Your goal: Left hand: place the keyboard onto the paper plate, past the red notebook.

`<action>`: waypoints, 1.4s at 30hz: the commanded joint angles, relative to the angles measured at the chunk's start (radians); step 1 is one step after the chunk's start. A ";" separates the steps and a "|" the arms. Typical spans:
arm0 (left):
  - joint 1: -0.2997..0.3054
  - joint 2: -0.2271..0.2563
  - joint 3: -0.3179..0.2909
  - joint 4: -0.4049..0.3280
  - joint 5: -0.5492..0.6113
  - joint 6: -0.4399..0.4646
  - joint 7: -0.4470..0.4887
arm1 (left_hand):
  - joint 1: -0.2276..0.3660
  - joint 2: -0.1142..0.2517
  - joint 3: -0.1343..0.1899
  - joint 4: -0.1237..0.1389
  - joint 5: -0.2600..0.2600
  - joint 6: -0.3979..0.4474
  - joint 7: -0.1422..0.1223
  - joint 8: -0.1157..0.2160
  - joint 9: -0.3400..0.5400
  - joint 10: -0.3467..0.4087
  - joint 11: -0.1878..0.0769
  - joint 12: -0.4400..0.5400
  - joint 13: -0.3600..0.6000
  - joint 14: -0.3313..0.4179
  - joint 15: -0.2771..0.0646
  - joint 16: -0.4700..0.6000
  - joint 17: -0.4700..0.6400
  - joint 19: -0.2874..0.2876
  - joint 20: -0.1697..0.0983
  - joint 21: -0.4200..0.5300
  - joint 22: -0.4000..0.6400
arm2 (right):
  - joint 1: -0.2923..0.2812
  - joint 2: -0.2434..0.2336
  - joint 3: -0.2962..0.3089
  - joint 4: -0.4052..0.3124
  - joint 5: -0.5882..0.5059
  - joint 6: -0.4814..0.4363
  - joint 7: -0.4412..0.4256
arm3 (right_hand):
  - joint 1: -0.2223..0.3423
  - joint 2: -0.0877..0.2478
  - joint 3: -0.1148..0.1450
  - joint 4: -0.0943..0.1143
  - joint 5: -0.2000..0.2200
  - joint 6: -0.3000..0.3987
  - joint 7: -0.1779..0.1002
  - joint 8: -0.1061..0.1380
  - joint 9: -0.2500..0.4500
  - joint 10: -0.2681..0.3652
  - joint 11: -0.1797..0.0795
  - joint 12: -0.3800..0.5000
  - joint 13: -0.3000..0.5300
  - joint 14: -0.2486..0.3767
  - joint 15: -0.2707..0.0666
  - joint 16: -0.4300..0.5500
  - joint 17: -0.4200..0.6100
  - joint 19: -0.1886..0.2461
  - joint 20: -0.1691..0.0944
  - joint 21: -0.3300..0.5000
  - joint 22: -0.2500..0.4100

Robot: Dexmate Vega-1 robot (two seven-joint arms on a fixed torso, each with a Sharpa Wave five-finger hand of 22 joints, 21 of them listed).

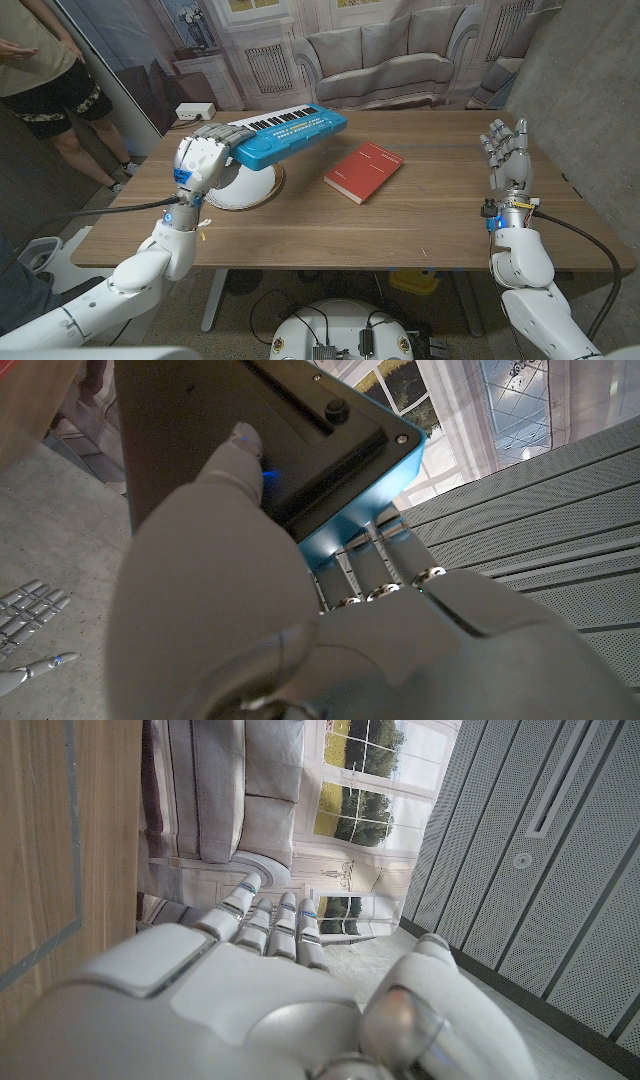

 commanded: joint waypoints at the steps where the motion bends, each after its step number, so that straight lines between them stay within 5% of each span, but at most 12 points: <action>1: 0.098 -0.016 -0.059 -0.055 0.001 0.076 0.004 | -0.003 0.004 0.026 0.021 0.002 0.008 0.014 -0.002 0.001 -0.002 0.002 -0.005 0.003 0.000 -0.116 -0.003 0.000 -0.005 -0.067 -0.007 0.006 | 0.011 -0.013 0.002 0.009 0.016 -0.012 0.005 | 0.002 0.005 -0.005 -0.002 0.001 0.009 0.001 0.002 0.005 0.004 -0.003 -0.002 0.003 0.010 0.001 0.000 0.004 0.009 -0.010 -0.004 0.005; 19: 0.231 -0.083 -0.132 -0.098 0.005 0.120 0.030 | -0.005 0.005 0.030 0.021 0.002 0.015 0.013 -0.002 0.002 -0.001 0.002 -0.005 0.003 0.001 -0.117 -0.001 0.000 -0.004 -0.068 -0.009 0.006 | 0.009 -0.023 0.004 0.008 0.016 -0.015 0.005 | 0.002 0.007 -0.007 -0.003 0.002 0.009 0.000 0.002 0.005 0.003 -0.008 -0.002 0.003 0.011 0.001 0.000 0.004 0.010 -0.010 -0.005 0.005; 42: 0.358 -0.382 -0.282 -0.079 0.122 0.024 0.030 | -0.011 0.003 0.034 0.024 0.002 0.026 0.012 -0.002 0.002 0.007 0.002 -0.002 0.003 0.005 -0.117 0.001 0.001 -0.003 -0.080 -0.013 0.007 | 0.054 -0.031 -0.014 0.020 0.013 -0.044 0.000 | 0.002 0.009 -0.008 -0.003 0.002 0.009 0.001 0.002 0.005 0.005 -0.004 -0.002 0.003 0.011 0.000 0.000 0.004 0.010 -0.010 -0.006 0.006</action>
